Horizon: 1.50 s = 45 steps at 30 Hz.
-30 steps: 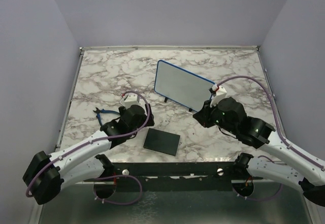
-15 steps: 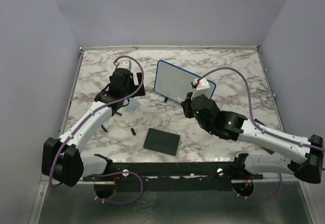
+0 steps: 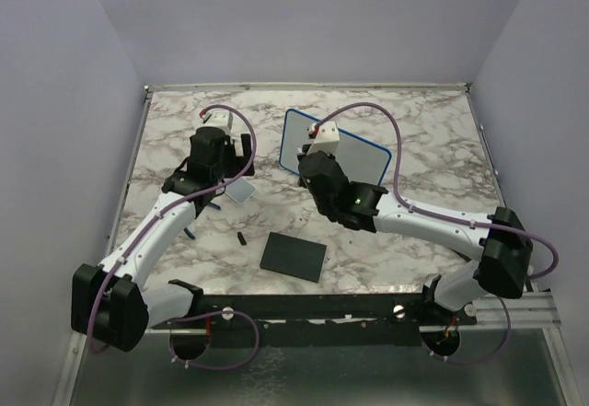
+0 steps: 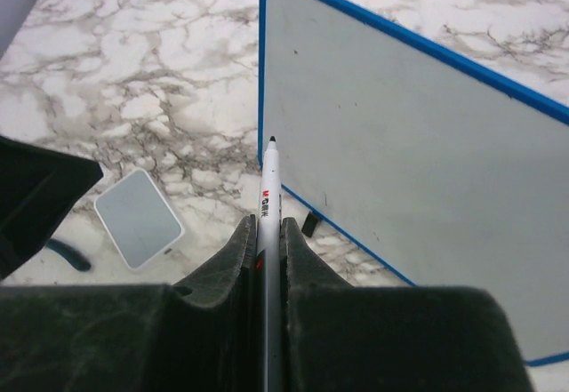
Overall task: Write a sentence on the whiteboard
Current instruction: Place the pen cap at the center of the board, then write a sentence on the whiteboard.
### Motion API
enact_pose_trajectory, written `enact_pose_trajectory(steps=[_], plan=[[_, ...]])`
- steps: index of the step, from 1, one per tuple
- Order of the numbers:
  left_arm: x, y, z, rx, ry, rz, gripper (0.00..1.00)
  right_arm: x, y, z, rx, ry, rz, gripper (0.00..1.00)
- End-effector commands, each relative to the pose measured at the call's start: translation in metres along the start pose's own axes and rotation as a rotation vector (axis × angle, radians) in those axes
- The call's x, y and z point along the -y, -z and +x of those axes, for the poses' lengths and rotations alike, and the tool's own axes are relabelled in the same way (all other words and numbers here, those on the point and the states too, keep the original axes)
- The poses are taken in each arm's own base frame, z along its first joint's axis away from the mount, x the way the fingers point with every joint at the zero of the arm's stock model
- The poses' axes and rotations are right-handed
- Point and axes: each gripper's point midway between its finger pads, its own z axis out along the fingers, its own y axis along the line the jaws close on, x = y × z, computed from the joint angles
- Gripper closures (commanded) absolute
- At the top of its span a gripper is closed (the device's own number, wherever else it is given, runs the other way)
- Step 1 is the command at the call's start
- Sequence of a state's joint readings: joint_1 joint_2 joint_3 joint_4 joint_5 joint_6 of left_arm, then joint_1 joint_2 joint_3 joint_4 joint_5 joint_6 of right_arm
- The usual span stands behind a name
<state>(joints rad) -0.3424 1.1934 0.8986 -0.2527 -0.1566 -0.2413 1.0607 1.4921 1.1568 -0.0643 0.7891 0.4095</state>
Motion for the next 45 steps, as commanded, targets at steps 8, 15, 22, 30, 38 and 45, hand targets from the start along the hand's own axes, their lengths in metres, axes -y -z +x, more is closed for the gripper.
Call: enact_pose_trajectory(steps=[8,15,22,30,38,45], plan=[[-0.004,0.015,-0.02,0.083,-0.015,-0.006,0.01,-0.018,-0.041,-0.043,0.128,-0.035,-0.009,1.0],[-0.002,0.016,-0.02,0.084,-0.012,0.002,0.01,-0.02,-0.056,-0.037,0.107,-0.036,-0.039,1.0],[-0.001,0.016,-0.019,0.081,-0.012,0.007,0.01,-0.015,-0.066,-0.033,0.103,-0.037,-0.032,1.0],[-0.001,0.016,-0.019,0.08,-0.013,0.009,0.01,-0.016,-0.076,-0.032,0.109,-0.02,-0.025,1.0],[0.0,0.016,-0.018,0.078,-0.014,0.014,0.01,-0.014,-0.085,-0.031,0.124,0.009,0.009,1.0],[0.0,0.017,-0.019,0.082,-0.016,0.015,0.01,-0.009,-0.088,-0.027,0.121,0.026,0.039,1.0]])
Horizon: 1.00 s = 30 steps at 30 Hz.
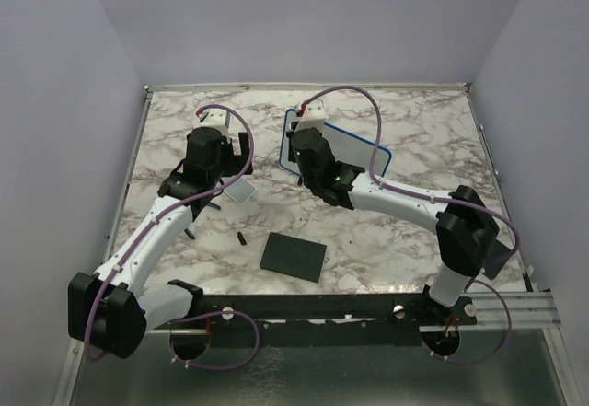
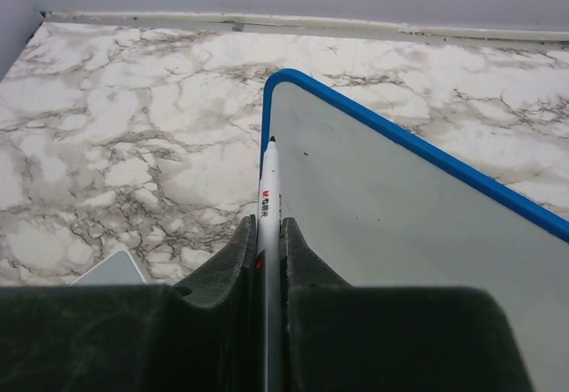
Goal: Write a sentence on the whiteboard
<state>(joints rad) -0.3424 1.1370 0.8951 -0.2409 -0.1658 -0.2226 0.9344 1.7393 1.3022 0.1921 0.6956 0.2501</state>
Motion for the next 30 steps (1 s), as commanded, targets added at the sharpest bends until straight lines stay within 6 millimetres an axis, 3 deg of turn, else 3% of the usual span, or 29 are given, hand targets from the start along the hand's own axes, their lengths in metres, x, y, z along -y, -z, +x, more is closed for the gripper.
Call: enact_pose_trajectory(steps=[1,30], plan=[[0.001,0.004,-0.003,0.017,-0.008,0.01,0.01,0.006,-0.007,-0.007,0.028,0.004,0.046,1.0],[0.001,0.01,-0.008,0.038,-0.006,0.017,0.01,0.019,-0.011,0.003,0.003,0.013,0.083,1.0]])
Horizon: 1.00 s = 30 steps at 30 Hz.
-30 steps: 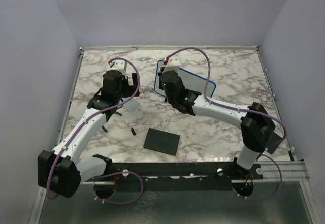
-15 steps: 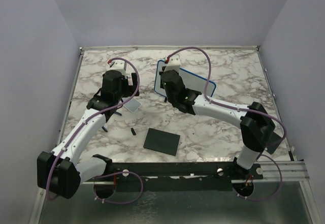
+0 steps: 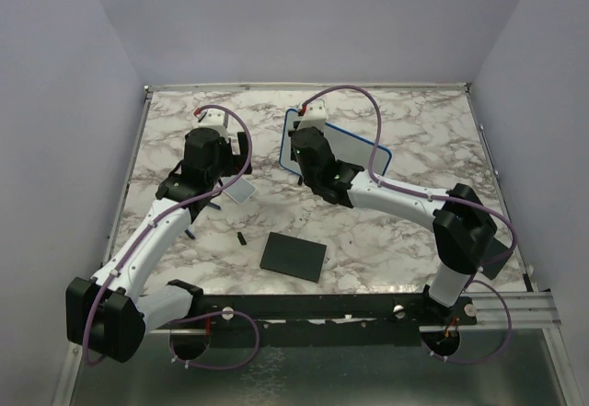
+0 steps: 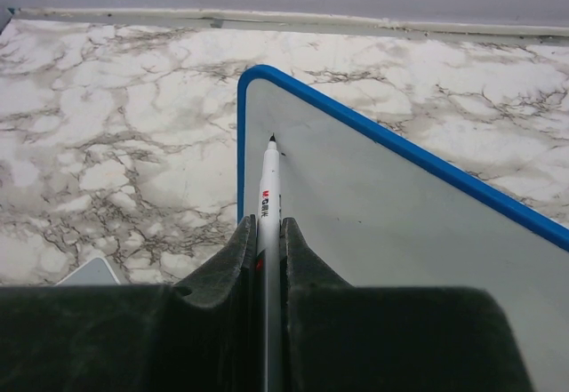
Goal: Write a sentence on the whiteboard
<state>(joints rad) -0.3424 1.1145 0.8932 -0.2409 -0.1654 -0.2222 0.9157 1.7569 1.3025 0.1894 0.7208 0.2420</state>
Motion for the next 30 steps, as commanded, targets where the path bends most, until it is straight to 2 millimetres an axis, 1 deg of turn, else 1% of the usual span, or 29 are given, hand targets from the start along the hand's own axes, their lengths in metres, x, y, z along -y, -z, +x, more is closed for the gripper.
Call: enact_pose_trajectory(steps=[1,11,17,23,26,30], plan=[[0.001,0.004,-0.003,0.019,-0.01,0.012,0.01,0.006,-0.003,-0.003,0.01,-0.006,0.038,1.0],[0.002,0.005,-0.005,0.023,-0.007,0.018,0.01,0.021,0.007,-0.004,0.015,-0.013,0.071,1.0],[0.002,0.006,-0.005,0.026,-0.005,0.022,0.01,0.025,0.011,-0.003,0.01,-0.014,0.079,1.0],[0.003,0.006,-0.005,0.028,-0.004,0.024,0.01,0.029,0.014,-0.007,0.018,-0.015,0.085,1.0],[0.003,0.006,-0.005,0.027,-0.005,0.026,0.01,0.027,0.014,-0.006,0.013,-0.013,0.075,1.0],[0.003,0.006,-0.005,0.027,-0.004,0.027,0.01,0.017,0.016,-0.004,0.008,-0.01,0.009,1.0]])
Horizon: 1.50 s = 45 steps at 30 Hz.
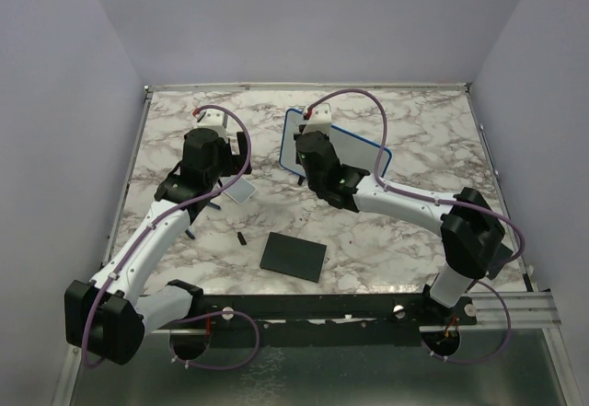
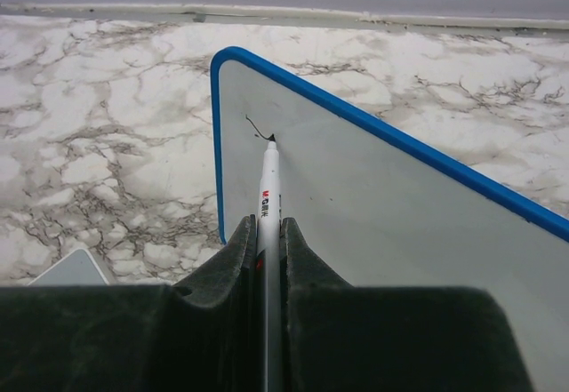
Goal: Write a sentence on the whiteboard
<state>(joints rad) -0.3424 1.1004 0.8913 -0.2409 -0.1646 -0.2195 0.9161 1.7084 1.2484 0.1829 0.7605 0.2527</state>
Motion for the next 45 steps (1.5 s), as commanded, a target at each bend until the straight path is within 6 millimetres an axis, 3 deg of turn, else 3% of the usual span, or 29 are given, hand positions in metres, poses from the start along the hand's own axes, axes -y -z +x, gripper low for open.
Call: enact_pose_trajectory(steps=[1,6,45], plan=[[0.003,0.003,-0.002,0.015,-0.004,0.024,0.01,-0.003,0.008,-0.005,0.006,-0.006,-0.058,1.0],[0.003,0.003,-0.002,0.015,-0.004,0.024,0.01,-0.016,0.013,-0.005,0.002,0.007,-0.13,1.0],[0.005,0.002,-0.001,0.013,-0.009,0.028,0.01,-0.009,-0.006,-0.006,0.034,0.038,-0.046,1.0]])
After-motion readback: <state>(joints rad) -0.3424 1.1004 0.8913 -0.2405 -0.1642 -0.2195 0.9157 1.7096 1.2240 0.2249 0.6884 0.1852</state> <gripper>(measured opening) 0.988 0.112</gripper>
